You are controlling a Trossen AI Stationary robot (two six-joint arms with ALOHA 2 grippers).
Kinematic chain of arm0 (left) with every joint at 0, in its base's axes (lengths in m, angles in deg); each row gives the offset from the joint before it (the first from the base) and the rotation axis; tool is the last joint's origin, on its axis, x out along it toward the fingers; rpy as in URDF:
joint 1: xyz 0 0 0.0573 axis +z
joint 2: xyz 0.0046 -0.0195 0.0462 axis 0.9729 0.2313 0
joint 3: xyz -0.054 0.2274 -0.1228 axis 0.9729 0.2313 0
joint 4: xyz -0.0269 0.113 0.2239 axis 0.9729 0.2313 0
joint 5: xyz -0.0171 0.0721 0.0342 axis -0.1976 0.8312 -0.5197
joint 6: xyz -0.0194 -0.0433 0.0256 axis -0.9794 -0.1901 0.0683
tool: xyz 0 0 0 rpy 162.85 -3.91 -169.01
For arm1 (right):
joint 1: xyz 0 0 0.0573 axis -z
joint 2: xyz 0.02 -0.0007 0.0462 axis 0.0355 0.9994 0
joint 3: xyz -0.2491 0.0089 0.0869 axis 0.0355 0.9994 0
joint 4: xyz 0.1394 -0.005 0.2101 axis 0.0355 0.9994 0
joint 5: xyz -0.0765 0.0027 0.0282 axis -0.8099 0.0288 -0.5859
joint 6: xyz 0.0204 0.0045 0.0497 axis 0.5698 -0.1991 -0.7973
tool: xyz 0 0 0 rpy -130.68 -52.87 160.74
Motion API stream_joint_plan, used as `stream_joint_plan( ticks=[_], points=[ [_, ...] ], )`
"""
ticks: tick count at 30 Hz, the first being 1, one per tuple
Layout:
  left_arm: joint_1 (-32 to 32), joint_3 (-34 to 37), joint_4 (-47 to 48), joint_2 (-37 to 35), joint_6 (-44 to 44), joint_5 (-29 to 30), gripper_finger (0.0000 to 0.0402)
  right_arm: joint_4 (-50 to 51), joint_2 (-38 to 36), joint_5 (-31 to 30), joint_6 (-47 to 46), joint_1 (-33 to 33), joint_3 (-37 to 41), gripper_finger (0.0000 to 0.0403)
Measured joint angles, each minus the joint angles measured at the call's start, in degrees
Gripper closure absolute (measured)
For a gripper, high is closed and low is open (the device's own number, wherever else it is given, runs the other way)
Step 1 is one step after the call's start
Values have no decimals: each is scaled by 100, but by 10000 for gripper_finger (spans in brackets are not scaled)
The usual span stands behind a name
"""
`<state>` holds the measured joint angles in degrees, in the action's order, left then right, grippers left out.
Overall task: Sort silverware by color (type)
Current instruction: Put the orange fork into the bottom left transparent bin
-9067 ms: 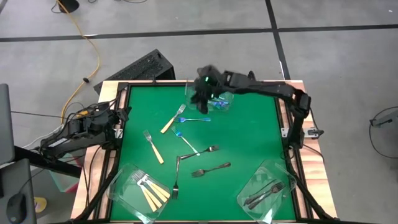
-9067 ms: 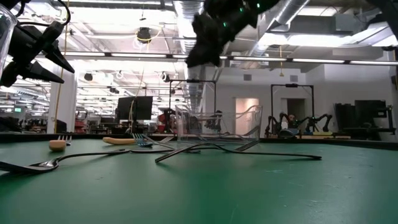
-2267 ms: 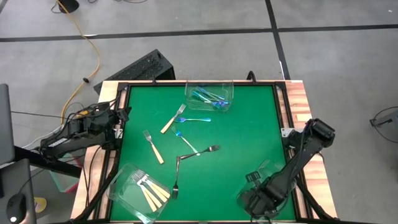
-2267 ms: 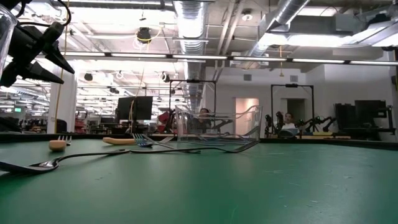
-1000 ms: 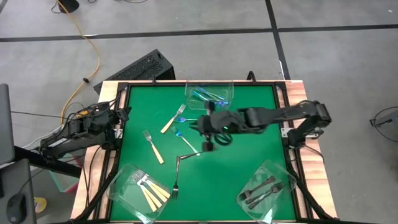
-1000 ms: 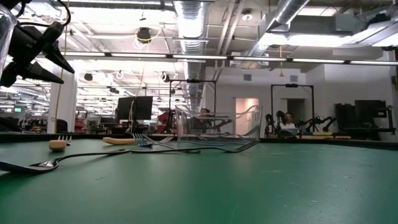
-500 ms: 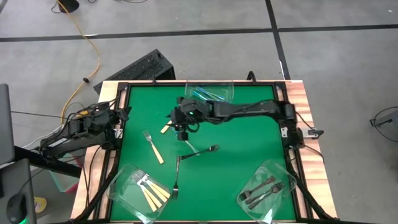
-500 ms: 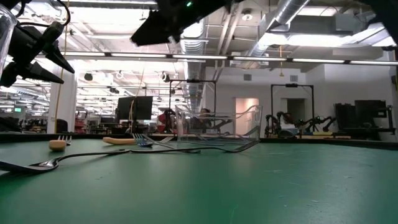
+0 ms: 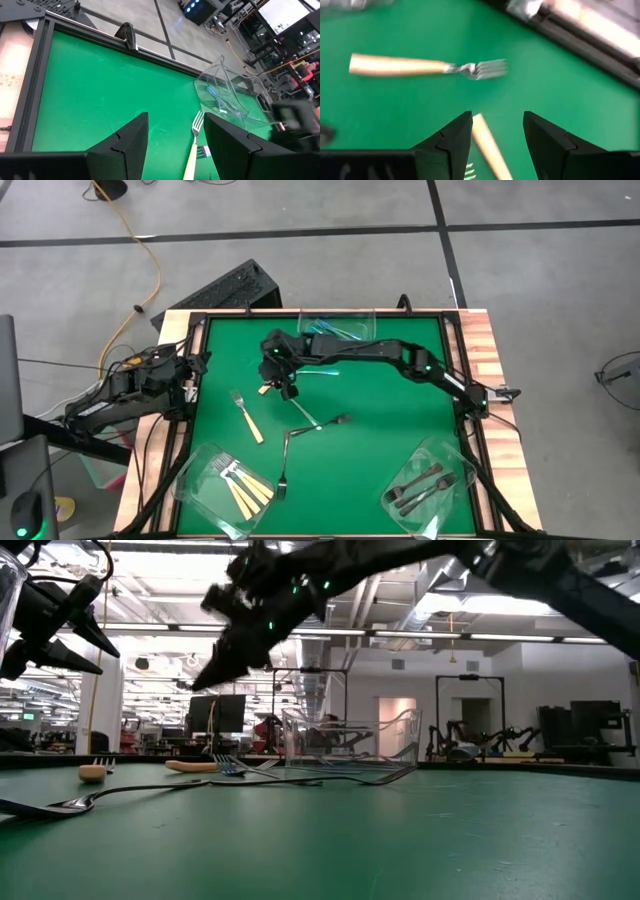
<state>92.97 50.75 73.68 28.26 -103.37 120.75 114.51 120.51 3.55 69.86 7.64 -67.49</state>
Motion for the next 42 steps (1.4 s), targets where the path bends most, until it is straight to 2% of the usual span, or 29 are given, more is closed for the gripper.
stream_joint_plan(
  ticks=[5,11,22,28,33,40,42],
  points=[
    [2,0,0,0,14,59,226,46,505,382,612,153,-256,205],
    [2,0,2,0,61,285,226,32,706,514,1131,295,-270,205],
    [2,0,4,0,9,278,226,55,1130,557,1144,354,-260,205],
    [2,0,6,0,-7,259,226,252,1143,571,855,352,-257,218],
    [2,0,6,0,-7,278,226,468,1140,426,617,321,-257,242],
    [2,0,6,0,-7,284,226,713,1112,-35,147,133,-264,332],
    [2,0,6,0,-7,284,226,696,1110,-125,13,57,-264,343]
  ],
)
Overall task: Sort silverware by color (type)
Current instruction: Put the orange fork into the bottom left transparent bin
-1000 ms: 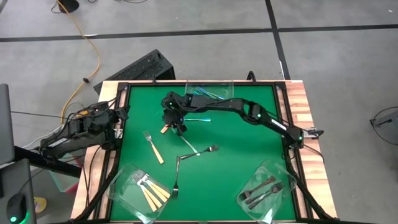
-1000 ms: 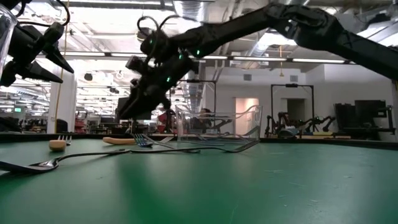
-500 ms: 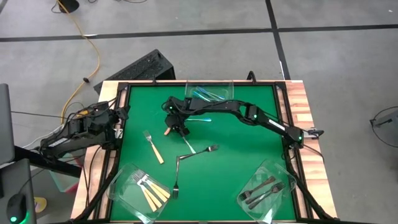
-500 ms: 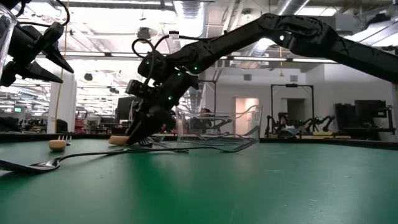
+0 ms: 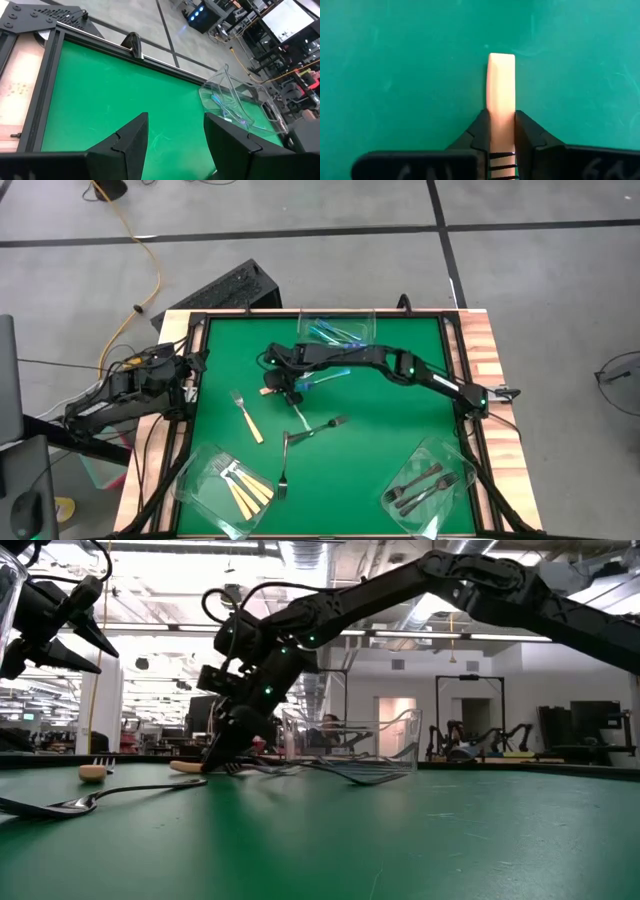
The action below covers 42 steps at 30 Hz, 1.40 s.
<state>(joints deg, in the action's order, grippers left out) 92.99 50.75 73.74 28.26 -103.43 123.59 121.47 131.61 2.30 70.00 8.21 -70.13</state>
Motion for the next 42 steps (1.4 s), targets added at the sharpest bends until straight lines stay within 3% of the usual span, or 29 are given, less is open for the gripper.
stream_joint_plan(
  ticks=[13,24,31,42],
  points=[
    [0,0,1,0,0,-7,226,-361,-185,-166,-1810,-282,-281,343],
    [0,-2,0,2,0,-163,226,-1272,-1219,-265,-3022,-373,-262,343],
    [-1,-2,-4,11,-2,-295,226,-2135,-1734,-486,-3065,-803,-293,343],
    [-1,-2,-9,11,22,-338,226,-3638,-1961,-688,-3065,-1786,-289,343]
  ],
)
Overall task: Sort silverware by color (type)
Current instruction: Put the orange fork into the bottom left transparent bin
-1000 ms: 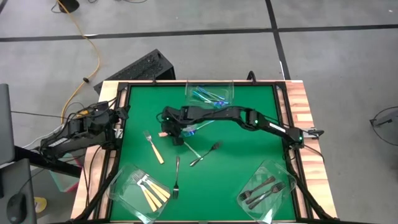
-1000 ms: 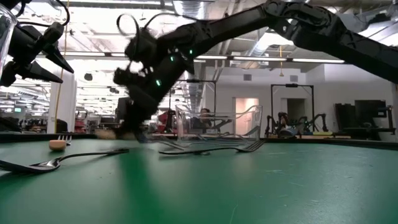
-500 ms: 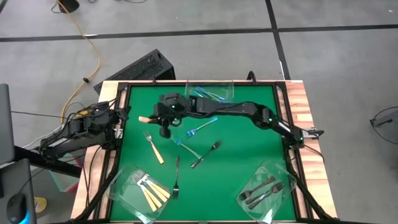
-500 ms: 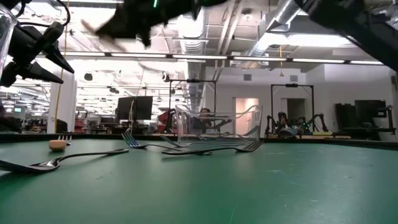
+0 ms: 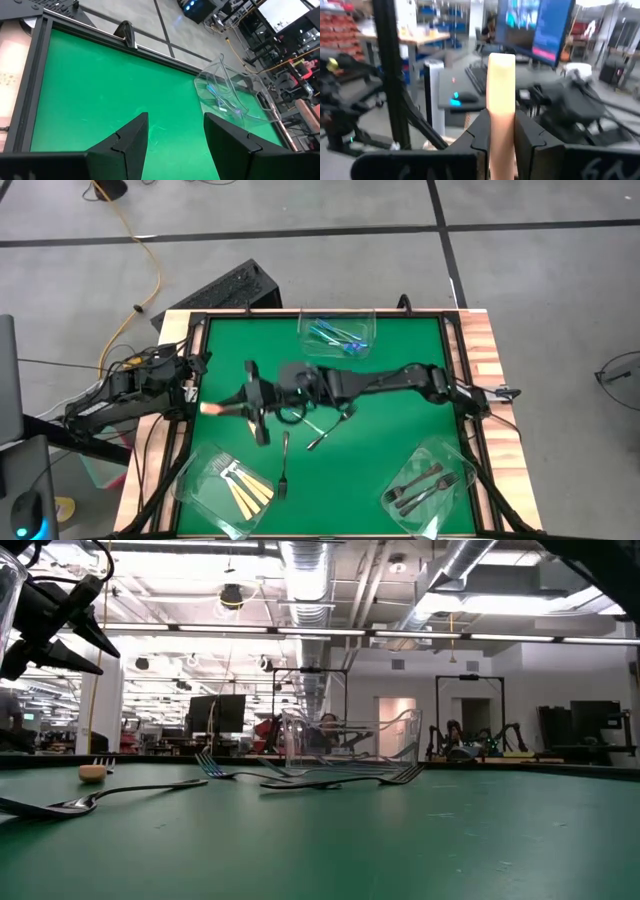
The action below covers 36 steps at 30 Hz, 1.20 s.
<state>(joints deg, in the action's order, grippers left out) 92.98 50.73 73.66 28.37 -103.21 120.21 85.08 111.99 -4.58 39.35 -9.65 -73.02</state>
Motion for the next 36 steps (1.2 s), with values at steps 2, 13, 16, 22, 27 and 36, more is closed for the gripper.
stream_joint_plan(
  ticks=[2,13,16,22,27,36],
  points=[
    [1,0,0,0,0,1,226,-314,7,-216,-1,-190,1,343],
    [1,0,2,0,2,52,226,-1719,5,-1891,-200,-1011,-2,343],
    [-1,0,4,0,4,54,226,-1852,9,-2555,-203,-1180,1,343],
    [1,0,4,0,4,54,226,-2127,11,-3257,-310,-1370,1,343],
    [1,0,7,0,4,108,226,-2117,123,-3707,-702,-1451,2,343],
    [1,0,7,0,7,305,226,-2253,127,-3912,-1410,-1435,427,343]
  ],
)
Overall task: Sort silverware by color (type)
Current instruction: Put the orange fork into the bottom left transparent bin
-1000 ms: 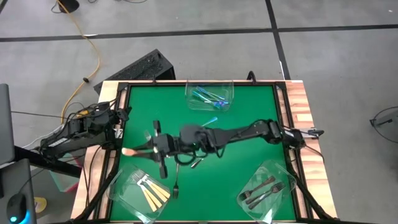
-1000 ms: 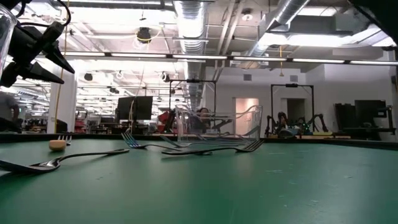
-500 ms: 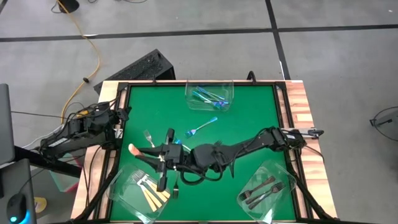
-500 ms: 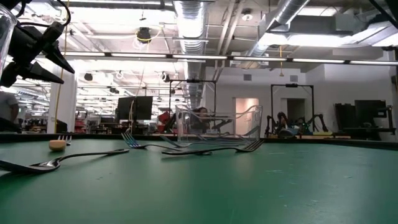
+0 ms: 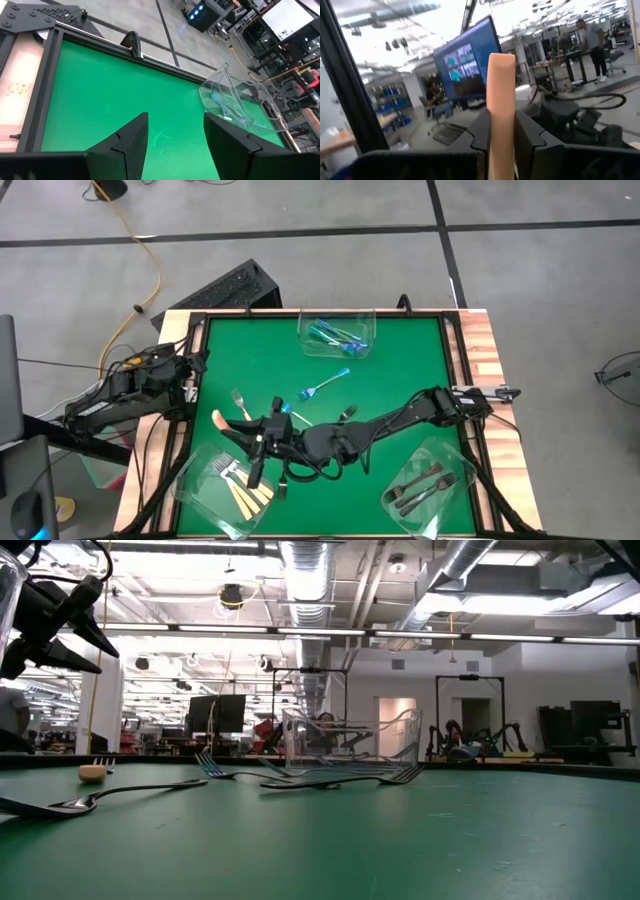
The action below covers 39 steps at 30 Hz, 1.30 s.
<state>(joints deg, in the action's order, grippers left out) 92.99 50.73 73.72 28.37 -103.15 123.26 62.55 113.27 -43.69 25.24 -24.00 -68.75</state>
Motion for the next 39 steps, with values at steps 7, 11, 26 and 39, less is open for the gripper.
stream_joint_plan(
  ticks=[7,11,26,39],
  points=[
    [0,0,0,0,0,-17,226,-372,-2,-188,-330,22,133,343],
    [0,0,1,0,0,4,226,-539,-2,-279,-350,6,138,343],
    [0,0,4,-2,0,54,226,-2363,859,-158,-691,-10,5,343],
    [0,0,4,-2,-2,100,226,-1700,1580,249,-1572,-5,-422,343]
  ],
)
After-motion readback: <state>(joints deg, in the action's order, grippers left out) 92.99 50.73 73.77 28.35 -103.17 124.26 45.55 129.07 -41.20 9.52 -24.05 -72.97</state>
